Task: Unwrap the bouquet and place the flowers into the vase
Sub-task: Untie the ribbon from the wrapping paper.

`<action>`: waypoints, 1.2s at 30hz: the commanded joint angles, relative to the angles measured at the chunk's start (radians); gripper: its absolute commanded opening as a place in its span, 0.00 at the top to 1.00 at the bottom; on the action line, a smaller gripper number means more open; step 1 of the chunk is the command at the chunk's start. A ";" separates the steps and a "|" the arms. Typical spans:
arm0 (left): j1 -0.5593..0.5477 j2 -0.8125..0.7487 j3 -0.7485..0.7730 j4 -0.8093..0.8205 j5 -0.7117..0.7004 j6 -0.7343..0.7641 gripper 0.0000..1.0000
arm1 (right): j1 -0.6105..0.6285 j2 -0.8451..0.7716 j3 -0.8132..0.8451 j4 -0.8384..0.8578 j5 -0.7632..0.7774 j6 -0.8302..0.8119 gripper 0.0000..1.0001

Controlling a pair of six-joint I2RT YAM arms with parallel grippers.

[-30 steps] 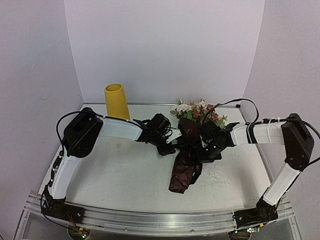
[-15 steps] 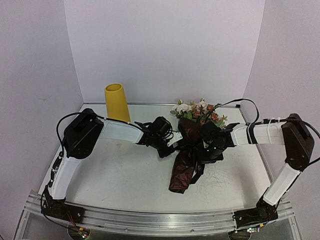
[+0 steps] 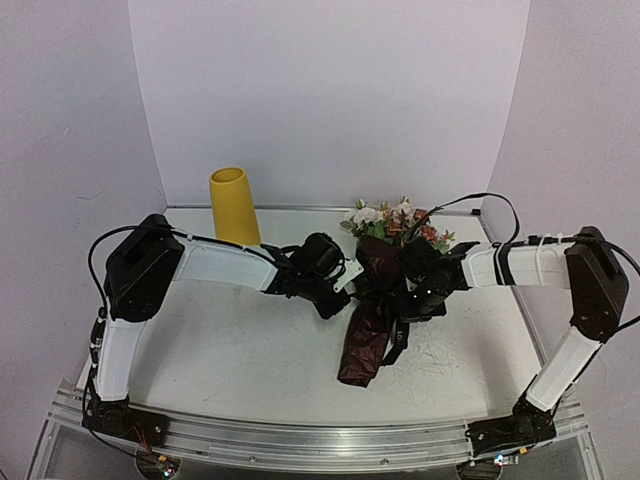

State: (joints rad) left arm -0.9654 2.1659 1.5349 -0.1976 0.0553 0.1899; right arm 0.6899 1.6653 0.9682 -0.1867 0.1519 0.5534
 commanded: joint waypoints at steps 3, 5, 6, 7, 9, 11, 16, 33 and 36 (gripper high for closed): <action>-0.006 -0.123 -0.079 0.037 -0.127 -0.130 1.00 | -0.004 -0.018 0.007 -0.072 0.042 0.022 1.00; -0.006 -0.147 -0.102 0.039 -0.151 -0.146 1.00 | -0.004 -0.027 0.000 -0.083 0.068 0.035 1.00; -0.006 -0.156 -0.110 0.040 -0.159 -0.155 1.00 | -0.005 -0.031 -0.001 -0.091 0.088 0.043 1.00; -0.006 -0.169 -0.118 0.039 -0.165 -0.162 1.00 | -0.006 -0.035 -0.003 -0.106 0.107 0.050 1.00; -0.006 -0.191 -0.135 0.039 -0.179 -0.179 1.00 | -0.008 -0.041 -0.004 -0.134 0.154 0.064 1.00; -0.006 -0.214 -0.154 0.039 -0.204 -0.199 1.00 | -0.012 -0.047 -0.005 -0.156 0.194 0.072 1.00; -0.006 -0.272 -0.200 0.037 -0.259 -0.256 1.00 | -0.020 -0.076 -0.013 -0.187 0.244 0.073 1.00; -0.006 -0.605 -0.486 0.038 -0.472 -0.575 1.00 | -0.062 -0.214 -0.060 -0.224 0.284 0.107 1.00; -0.005 -0.707 -0.575 0.037 -0.549 -0.664 1.00 | -0.062 -0.225 -0.064 -0.224 0.274 0.109 1.00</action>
State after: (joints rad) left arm -0.9764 1.6004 1.0423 -0.1741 -0.3527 -0.3176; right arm 0.6334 1.4777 0.9166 -0.3404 0.4026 0.6438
